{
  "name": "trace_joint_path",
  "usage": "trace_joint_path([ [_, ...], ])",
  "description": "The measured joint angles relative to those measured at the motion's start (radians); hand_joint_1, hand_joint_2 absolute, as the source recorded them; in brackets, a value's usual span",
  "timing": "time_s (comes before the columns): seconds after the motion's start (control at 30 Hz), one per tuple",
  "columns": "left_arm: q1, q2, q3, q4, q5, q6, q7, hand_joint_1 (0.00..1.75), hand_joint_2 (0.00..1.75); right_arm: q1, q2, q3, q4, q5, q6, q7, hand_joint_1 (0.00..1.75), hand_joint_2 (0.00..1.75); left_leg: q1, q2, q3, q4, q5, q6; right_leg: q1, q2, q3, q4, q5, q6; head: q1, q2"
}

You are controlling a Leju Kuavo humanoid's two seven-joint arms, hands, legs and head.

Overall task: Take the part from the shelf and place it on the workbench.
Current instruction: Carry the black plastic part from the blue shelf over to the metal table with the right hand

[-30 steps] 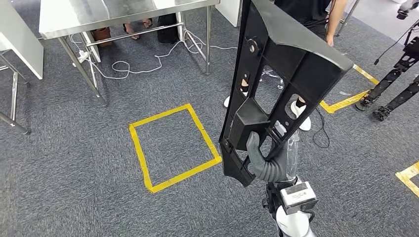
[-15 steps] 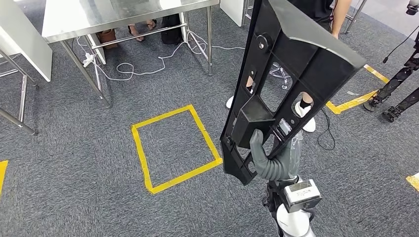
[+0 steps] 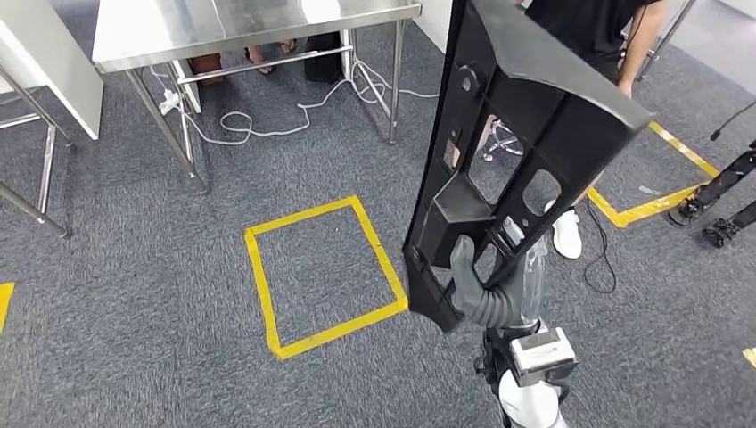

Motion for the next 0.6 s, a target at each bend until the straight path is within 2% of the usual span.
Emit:
trace_joint_path([
  [0.03, 0.001, -0.001, 0.0, 0.0, 0.0, 0.0, 0.001, 0.0, 1.75, 0.002, 0.0, 0.0, 0.0, 0.0, -0.001, 0.0, 1.75, 1.75, 0.0, -0.003, 0.008, 0.0, -0.008, -0.001, -0.001, 0.0, -0.014, -0.005, 0.009, 0.007, 0.001, 0.0],
  [0.07, 0.002, -0.001, 0.001, 0.0, -0.001, 0.001, 0.002, 0.0, 1.75, 0.003, -0.001, -0.001, 0.001, 0.0, -0.001, 0.0, 1.75, 1.75, 0.0, -0.006, 0.019, 0.001, -0.016, -0.004, -0.001, 0.0, -0.01, -0.046, 0.035, 0.016, 0.001, 0.0],
  [0.1, 0.003, -0.002, 0.001, 0.0, -0.001, 0.001, 0.003, 0.0, 1.75, 0.002, -0.001, -0.001, 0.001, 0.0, -0.001, 0.0, 1.75, 1.75, 0.001, -0.008, 0.031, 0.001, -0.026, -0.007, -0.003, 0.0, 0.009, -0.114, 0.078, 0.026, 0.002, 0.0],
  [0.13, 0.004, -0.003, 0.002, 0.0, -0.002, 0.002, 0.004, 0.0, 1.75, 0.003, -0.001, -0.001, 0.001, 0.0, -0.002, 0.0, 1.75, 1.75, 0.0, -0.01, 0.044, 0.001, -0.037, -0.012, -0.003, -0.001, 0.026, -0.173, 0.116, 0.031, 0.001, 0.0],
  [0.17, 0.003, -0.004, 0.003, 0.0, -0.002, 0.002, 0.005, 0.0, 1.75, 0.002, -0.001, -0.001, 0.002, 0.001, -0.002, 0.0, 1.75, 1.75, 0.0, -0.011, 0.052, 0.002, -0.046, -0.018, -0.002, -0.004, 0.039, -0.218, 0.136, 0.027, 0.001, 0.0],
  [0.2, 0.003, -0.004, 0.004, 0.0, -0.002, 0.003, 0.007, 0.0, 1.75, 0.002, 0.0, -0.001, 0.003, 0.001, -0.003, 0.0, 1.75, 1.75, -0.001, -0.01, 0.056, 0.003, -0.056, -0.025, -0.001, -0.007, 0.049, -0.241, 0.149, 0.016, 0.002, 0.0],
  [0.27, 0.002, -0.004, 0.006, 0.0, -0.002, 0.003, 0.009, 0.0, 1.75, 0.004, 0.0, -0.001, 0.003, 0.002, -0.005, 0.0, 1.75, 1.75, -0.003, -0.008, 0.061, 0.008, -0.066, -0.035, 0.001, -0.01, 0.054, -0.242, 0.142, -0.014, -0.004, 0.0],
  [0.33, 0.001, -0.004, 0.006, 0.0, -0.002, 0.003, 0.008, 0.0, 1.75, 0.004, 0.001, -0.002, 0.002, 0.004, -0.008, -0.001, 1.75, 1.75, -0.001, -0.004, 0.054, 0.033, -0.068, -0.043, -0.004, -0.007, 0.07, -0.246, 0.142, -0.032, -0.01, 0.0],
  [0.37, -0.001, -0.005, 0.006, 0.0, -0.002, 0.003, 0.008, 0.0, 1.75, 0.003, 0.002, -0.002, 0.002, 0.005, -0.01, -0.001, 1.75, 1.75, 0.002, -0.001, 0.035, 0.067, -0.069, -0.048, -0.006, -0.006, 0.081, -0.248, 0.137, -0.042, -0.011, 0.0],
  [0.4, -0.002, -0.005, 0.006, -0.001, -0.002, 0.003, 0.007, 0.0, 1.75, 0.002, 0.004, -0.002, 0.002, 0.006, -0.011, -0.002, 1.75, 1.75, 0.005, 0.002, 0.001, 0.121, -0.075, -0.053, -0.008, -0.005, 0.091, -0.25, 0.131, -0.048, -0.012, 0.0],
  [0.47, 0.0, -0.006, 0.007, -0.001, 0.0, 0.003, 0.006, 0.0, 1.75, 0.002, 0.006, -0.002, 0.002, 0.007, -0.011, -0.002, 1.75, 1.75, 0.01, 0.004, -0.084, 0.238, -0.11, -0.064, -0.006, -0.004, 0.106, -0.251, 0.116, -0.056, -0.013, 0.0],
  [0.5, 0.001, -0.006, 0.007, -0.001, 0.001, 0.003, 0.006, 0.0, 1.75, 0.003, 0.006, -0.002, 0.002, 0.007, -0.011, -0.002, 1.75, 1.75, 0.012, 0.005, -0.123, 0.275, -0.131, -0.068, -0.005, -0.003, 0.115, -0.251, 0.107, -0.056, -0.013, 0.0],
  [0.53, 0.003, -0.006, 0.008, 0.0, 0.002, 0.003, 0.004, 0.0, 1.75, 0.004, 0.007, -0.002, 0.002, 0.006, -0.011, -0.002, 1.75, 1.75, 0.013, 0.006, -0.15, 0.284, -0.14, -0.069, -0.005, -0.001, 0.125, -0.251, 0.098, -0.056, -0.013, 0.0],
  [0.57, 0.004, -0.006, 0.009, 0.0, 0.002, 0.003, 0.002, 0.0, 1.75, 0.005, 0.007, -0.002, 0.003, 0.005, -0.011, -0.003, 1.75, 1.75, 0.013, 0.007, -0.161, 0.265, -0.129, -0.068, -0.004, 0.0, 0.138, -0.251, 0.088, -0.054, -0.014, 0.0],
  [0.6, 0.004, -0.006, 0.011, 0.0, 0.002, 0.003, 0.001, 0.0, 1.75, 0.004, 0.007, -0.002, 0.003, 0.004, -0.01, -0.004, 1.75, 1.75, 0.013, 0.008, -0.158, 0.218, -0.094, -0.064, -0.003, 0.001, 0.152, -0.251, 0.078, -0.053, -0.014, 0.0],
])
